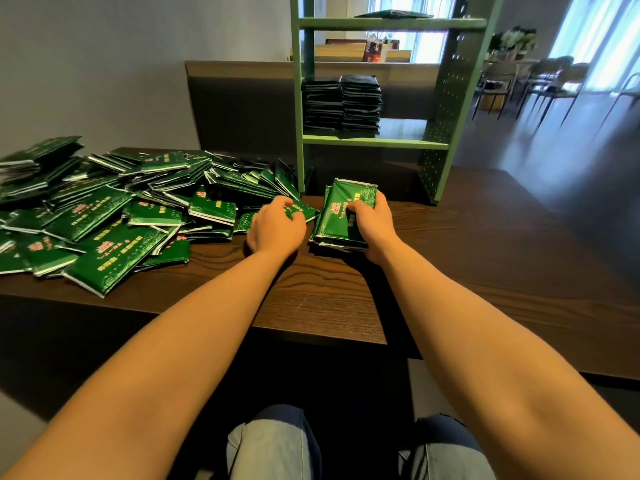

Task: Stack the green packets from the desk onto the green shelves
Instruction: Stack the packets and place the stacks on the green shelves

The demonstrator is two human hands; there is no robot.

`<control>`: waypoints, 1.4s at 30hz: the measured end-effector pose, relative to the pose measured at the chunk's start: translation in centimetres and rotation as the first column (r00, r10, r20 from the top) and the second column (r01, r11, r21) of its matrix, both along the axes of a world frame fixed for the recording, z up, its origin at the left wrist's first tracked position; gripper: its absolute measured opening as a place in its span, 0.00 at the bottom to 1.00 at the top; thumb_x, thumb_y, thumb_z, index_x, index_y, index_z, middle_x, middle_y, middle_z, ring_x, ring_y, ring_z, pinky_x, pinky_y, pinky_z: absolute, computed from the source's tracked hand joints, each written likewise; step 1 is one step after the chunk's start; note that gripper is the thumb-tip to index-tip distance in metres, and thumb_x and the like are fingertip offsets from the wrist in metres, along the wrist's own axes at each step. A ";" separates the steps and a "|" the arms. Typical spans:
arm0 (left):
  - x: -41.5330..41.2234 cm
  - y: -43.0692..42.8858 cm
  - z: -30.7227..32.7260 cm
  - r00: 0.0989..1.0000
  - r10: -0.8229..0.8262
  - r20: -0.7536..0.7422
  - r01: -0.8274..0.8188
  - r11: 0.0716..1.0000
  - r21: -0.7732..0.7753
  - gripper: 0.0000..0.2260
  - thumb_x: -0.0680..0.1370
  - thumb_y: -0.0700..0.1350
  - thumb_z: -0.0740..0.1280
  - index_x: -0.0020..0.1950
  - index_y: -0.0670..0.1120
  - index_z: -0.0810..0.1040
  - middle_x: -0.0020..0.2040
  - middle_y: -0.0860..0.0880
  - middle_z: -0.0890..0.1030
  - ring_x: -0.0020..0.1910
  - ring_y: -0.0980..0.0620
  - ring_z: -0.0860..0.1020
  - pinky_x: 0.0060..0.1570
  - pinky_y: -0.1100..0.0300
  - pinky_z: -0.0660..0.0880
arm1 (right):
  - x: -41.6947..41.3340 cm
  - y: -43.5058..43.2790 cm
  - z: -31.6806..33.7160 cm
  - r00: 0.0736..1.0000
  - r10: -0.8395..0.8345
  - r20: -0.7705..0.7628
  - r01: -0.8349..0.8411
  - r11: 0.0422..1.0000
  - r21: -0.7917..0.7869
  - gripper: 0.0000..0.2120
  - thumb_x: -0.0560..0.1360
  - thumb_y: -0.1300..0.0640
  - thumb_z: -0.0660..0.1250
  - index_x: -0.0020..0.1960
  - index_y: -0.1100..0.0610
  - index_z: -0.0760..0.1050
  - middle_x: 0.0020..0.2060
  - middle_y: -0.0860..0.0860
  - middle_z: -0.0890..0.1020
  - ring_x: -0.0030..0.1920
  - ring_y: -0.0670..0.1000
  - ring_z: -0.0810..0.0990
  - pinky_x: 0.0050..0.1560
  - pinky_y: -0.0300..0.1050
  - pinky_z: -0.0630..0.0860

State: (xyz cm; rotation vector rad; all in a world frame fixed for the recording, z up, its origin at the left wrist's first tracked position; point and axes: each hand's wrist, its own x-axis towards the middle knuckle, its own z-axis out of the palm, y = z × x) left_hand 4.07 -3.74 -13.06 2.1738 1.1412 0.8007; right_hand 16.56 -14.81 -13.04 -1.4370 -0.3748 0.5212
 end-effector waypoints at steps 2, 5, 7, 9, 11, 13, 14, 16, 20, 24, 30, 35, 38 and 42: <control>0.5 0.1 -0.3 0.973 0.005 -0.231 0.014 0.996 0.083 0.20 0.79 0.52 0.62 0.72 0.56 0.71 0.66 0.44 0.75 0.66 0.41 0.71 0.63 0.46 0.67 | 0.1 0.1 0.0 1.000 -0.004 -0.003 0.004 1.000 0.001 0.23 0.81 0.62 0.65 0.75 0.55 0.65 0.62 0.57 0.80 0.58 0.57 0.83 0.58 0.57 0.82; 0.8 0.0 -1.2 0.919 0.038 -0.393 0.044 0.979 0.197 0.23 0.79 0.57 0.60 0.74 0.55 0.69 0.69 0.42 0.69 0.69 0.40 0.66 0.65 0.45 0.64 | 0.4 -0.2 0.0 1.000 0.007 -0.027 -0.007 1.000 0.003 0.26 0.82 0.62 0.65 0.77 0.54 0.61 0.62 0.56 0.78 0.59 0.57 0.82 0.58 0.56 0.82; 0.7 0.2 -1.6 0.920 0.050 -0.389 0.043 0.973 0.225 0.22 0.79 0.59 0.60 0.72 0.55 0.72 0.68 0.41 0.69 0.68 0.40 0.66 0.65 0.44 0.64 | 0.6 -0.3 -0.1 0.999 0.011 -0.049 -0.011 1.000 0.011 0.25 0.81 0.62 0.66 0.76 0.54 0.62 0.62 0.57 0.79 0.57 0.57 0.83 0.51 0.53 0.83; 0.5 0.2 -1.7 0.942 0.052 -0.331 0.027 0.973 0.229 0.20 0.79 0.60 0.61 0.67 0.54 0.77 0.66 0.41 0.73 0.67 0.39 0.68 0.64 0.44 0.66 | 0.7 -0.4 -0.2 0.996 0.017 -0.083 -0.014 0.999 0.033 0.25 0.81 0.61 0.66 0.76 0.55 0.63 0.62 0.58 0.80 0.53 0.56 0.85 0.42 0.50 0.84; 0.2 0.1 -1.6 0.961 0.061 -0.268 -0.001 0.976 0.217 0.17 0.80 0.59 0.62 0.62 0.53 0.81 0.63 0.42 0.76 0.66 0.39 0.70 0.63 0.44 0.66 | 0.8 -0.5 -0.2 0.993 0.023 -0.119 -0.016 0.998 0.056 0.26 0.81 0.60 0.66 0.77 0.54 0.63 0.61 0.58 0.81 0.51 0.56 0.86 0.39 0.48 0.84; 0.0 -0.1 -1.5 0.976 0.068 -0.208 -0.026 0.979 0.200 0.13 0.81 0.56 0.63 0.56 0.51 0.82 0.60 0.43 0.78 0.64 0.39 0.71 0.63 0.45 0.67 | 0.8 -0.7 -0.2 0.990 0.032 -0.137 -0.023 0.997 0.069 0.25 0.81 0.60 0.66 0.76 0.55 0.63 0.59 0.57 0.81 0.48 0.55 0.86 0.37 0.47 0.83; -0.1 -0.2 -1.5 0.981 0.071 -0.179 -0.036 0.980 0.196 0.11 0.80 0.54 0.64 0.53 0.50 0.81 0.58 0.44 0.79 0.63 0.39 0.71 0.62 0.45 0.67 | 0.8 -0.8 -0.2 0.990 0.036 -0.138 -0.026 0.997 0.070 0.24 0.81 0.60 0.65 0.76 0.55 0.64 0.58 0.57 0.82 0.47 0.54 0.86 0.36 0.47 0.83; -0.1 0.0 -1.4 0.990 0.065 -0.129 -0.043 0.985 0.166 0.06 0.80 0.50 0.66 0.52 0.49 0.79 0.56 0.46 0.79 0.62 0.40 0.72 0.60 0.47 0.67 | 0.6 -0.9 -0.1 0.990 0.044 -0.134 -0.035 0.997 0.071 0.21 0.82 0.61 0.64 0.74 0.56 0.66 0.55 0.56 0.82 0.45 0.53 0.86 0.34 0.45 0.82; -0.4 0.4 -1.3 0.999 0.033 -0.040 -0.031 0.999 0.035 0.08 0.77 0.49 0.68 0.55 0.52 0.81 0.56 0.49 0.81 0.59 0.43 0.76 0.60 0.50 0.71 | 0.4 -1.3 0.2 0.992 0.052 -0.112 -0.045 0.997 0.061 0.16 0.82 0.62 0.63 0.69 0.57 0.70 0.51 0.55 0.83 0.43 0.53 0.85 0.36 0.45 0.81; -1.0 0.1 -0.4 0.984 -0.009 0.176 0.017 0.999 -0.042 0.06 0.75 0.43 0.69 0.41 0.43 0.85 0.43 0.52 0.84 0.42 0.52 0.79 0.44 0.60 0.70 | 0.4 -1.4 0.3 0.988 0.059 -0.145 -0.049 0.997 0.067 0.16 0.82 0.61 0.63 0.69 0.57 0.71 0.54 0.57 0.83 0.46 0.55 0.86 0.40 0.49 0.83; -1.2 0.1 0.4 0.953 0.003 0.303 0.082 0.960 -0.267 0.05 0.74 0.36 0.71 0.42 0.44 0.81 0.42 0.50 0.80 0.47 0.49 0.80 0.44 0.60 0.74 | 0.3 -1.8 0.6 0.975 0.049 -0.215 -0.032 0.996 0.080 0.18 0.82 0.59 0.64 0.71 0.58 0.69 0.54 0.57 0.83 0.46 0.55 0.86 0.33 0.46 0.82; -1.3 0.4 0.8 0.861 0.213 0.462 0.228 0.651 -0.724 0.08 0.75 0.30 0.69 0.48 0.42 0.77 0.50 0.40 0.80 0.48 0.44 0.79 0.44 0.53 0.79 | 0.4 -2.8 1.0 0.938 0.053 -0.342 -0.001 0.989 0.149 0.10 0.82 0.59 0.64 0.63 0.58 0.74 0.49 0.57 0.84 0.44 0.56 0.85 0.38 0.50 0.83; -1.9 0.3 1.4 0.810 0.278 0.516 0.327 0.516 -0.792 0.08 0.78 0.29 0.63 0.47 0.41 0.77 0.45 0.41 0.80 0.42 0.47 0.80 0.30 0.58 0.80 | 0.3 -2.6 1.0 0.944 0.042 -0.329 0.001 0.991 0.131 0.14 0.82 0.58 0.64 0.66 0.58 0.73 0.55 0.58 0.84 0.46 0.57 0.86 0.37 0.50 0.83; -2.4 0.8 1.5 0.755 0.260 0.602 0.431 0.495 -0.754 0.11 0.78 0.30 0.60 0.53 0.42 0.79 0.47 0.43 0.81 0.43 0.49 0.81 0.29 0.61 0.79 | 0.0 -2.4 1.1 0.951 0.032 -0.307 -0.001 0.995 0.101 0.13 0.82 0.58 0.64 0.66 0.57 0.71 0.55 0.58 0.84 0.47 0.57 0.85 0.38 0.51 0.82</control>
